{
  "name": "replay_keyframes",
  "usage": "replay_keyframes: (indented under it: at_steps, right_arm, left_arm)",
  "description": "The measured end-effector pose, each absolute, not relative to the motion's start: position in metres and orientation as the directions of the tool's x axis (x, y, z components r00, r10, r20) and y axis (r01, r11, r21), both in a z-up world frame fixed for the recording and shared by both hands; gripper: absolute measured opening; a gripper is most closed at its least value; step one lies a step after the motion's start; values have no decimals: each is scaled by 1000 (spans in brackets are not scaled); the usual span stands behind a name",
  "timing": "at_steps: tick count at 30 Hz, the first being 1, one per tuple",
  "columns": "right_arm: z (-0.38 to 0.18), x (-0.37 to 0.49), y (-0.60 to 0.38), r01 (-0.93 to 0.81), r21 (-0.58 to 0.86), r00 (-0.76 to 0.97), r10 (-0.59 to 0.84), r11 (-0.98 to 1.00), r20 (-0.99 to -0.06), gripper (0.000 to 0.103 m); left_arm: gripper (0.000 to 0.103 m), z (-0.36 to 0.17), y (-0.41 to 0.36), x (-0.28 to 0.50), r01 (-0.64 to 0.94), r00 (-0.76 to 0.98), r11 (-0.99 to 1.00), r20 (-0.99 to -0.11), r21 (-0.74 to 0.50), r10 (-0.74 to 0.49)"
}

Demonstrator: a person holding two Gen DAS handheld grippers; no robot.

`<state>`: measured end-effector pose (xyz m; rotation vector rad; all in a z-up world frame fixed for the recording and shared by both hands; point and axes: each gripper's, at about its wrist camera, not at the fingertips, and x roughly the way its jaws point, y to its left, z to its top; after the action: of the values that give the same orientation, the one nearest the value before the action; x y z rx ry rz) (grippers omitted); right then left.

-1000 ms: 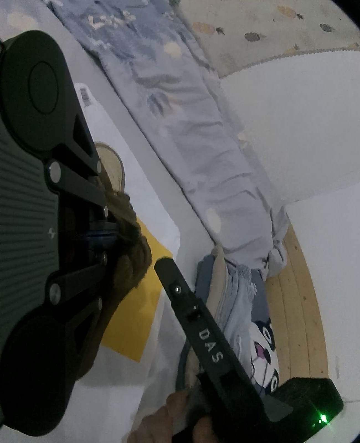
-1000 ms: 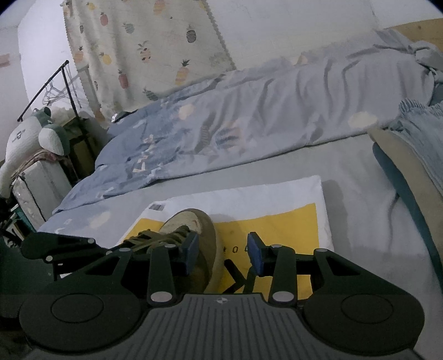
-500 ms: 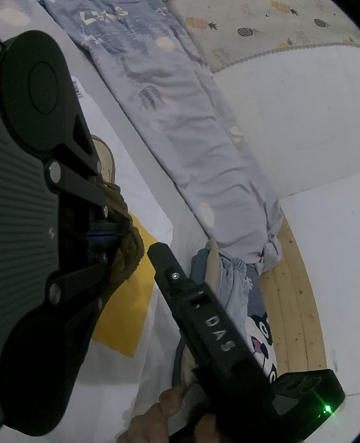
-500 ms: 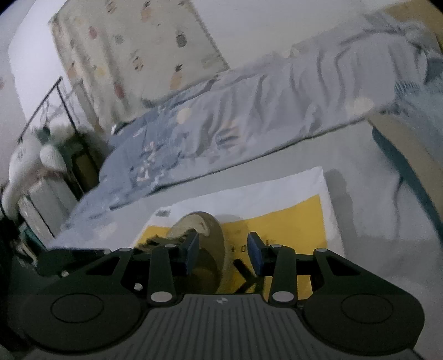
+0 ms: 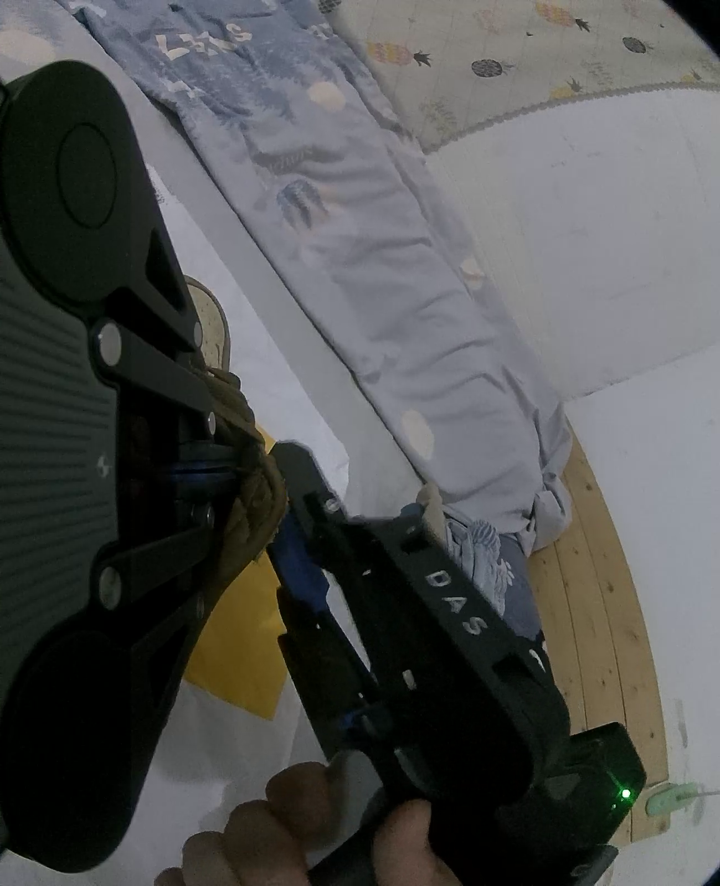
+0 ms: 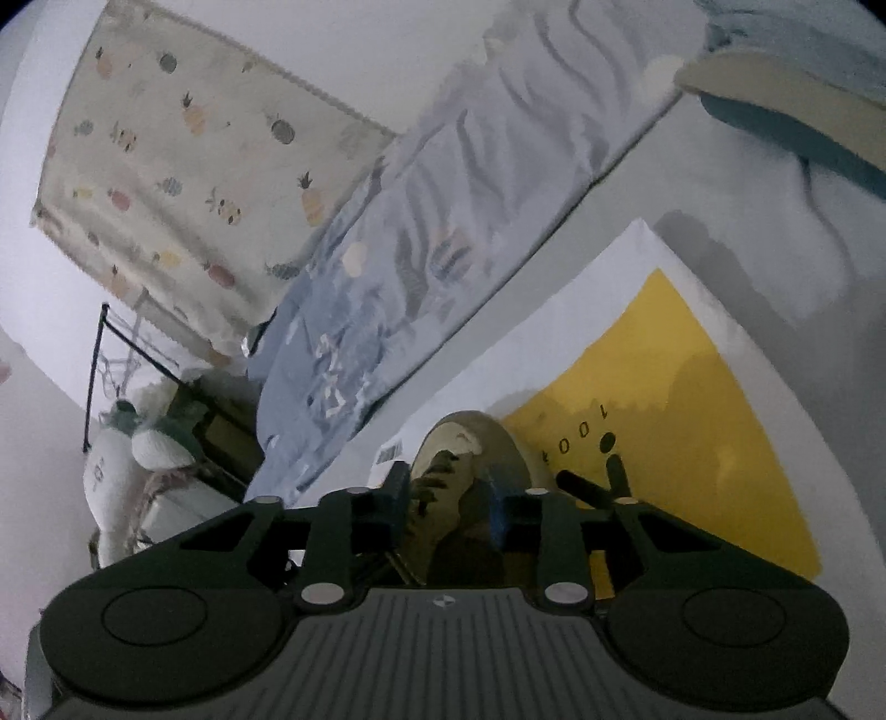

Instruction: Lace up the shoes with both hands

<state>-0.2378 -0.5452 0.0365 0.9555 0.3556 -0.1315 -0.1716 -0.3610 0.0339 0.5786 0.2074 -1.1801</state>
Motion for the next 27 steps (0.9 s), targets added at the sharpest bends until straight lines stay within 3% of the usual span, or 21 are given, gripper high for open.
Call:
replay_keyframes:
  at_steps: [3, 8, 13, 17, 20, 23, 26, 27]
  right_arm:
    - [34, -238, -545, 254, 798, 942, 48, 547, -333, 4]
    - [39, -240, -538, 267, 775, 943, 10, 573, -333, 1]
    - [56, -254, -532, 333, 686, 936, -141, 647, -321, 0]
    - [57, -254, -535, 330, 679, 938, -145, 656, -316, 0]
    - [55, -251, -538, 328, 690, 936, -122, 645, -331, 7]
    - [54, -253, -541, 326, 701, 937, -120, 634, -327, 35]
    - [55, -254, -544, 332, 705, 937, -130, 626, -325, 37]
    - [55, -255, -545, 335, 707, 936, -134, 623, -326, 37]
  left_arm:
    - [3, 34, -361, -171, 912, 388, 265, -448, 312, -806]
    - [7, 35, -361, -170, 909, 403, 287, -455, 304, -794]
    - [9, 35, -361, -170, 906, 411, 297, -459, 303, -788]
    - [12, 36, -359, -171, 903, 418, 301, -463, 306, -782]
    - [20, 41, -355, -173, 900, 428, 317, -465, 300, -774]
    - [20, 46, -350, -175, 892, 449, 348, -476, 290, -756]
    - [21, 54, -340, -183, 879, 477, 392, -476, 272, -739]
    - [26, 57, -336, -185, 874, 487, 408, -476, 265, -733]
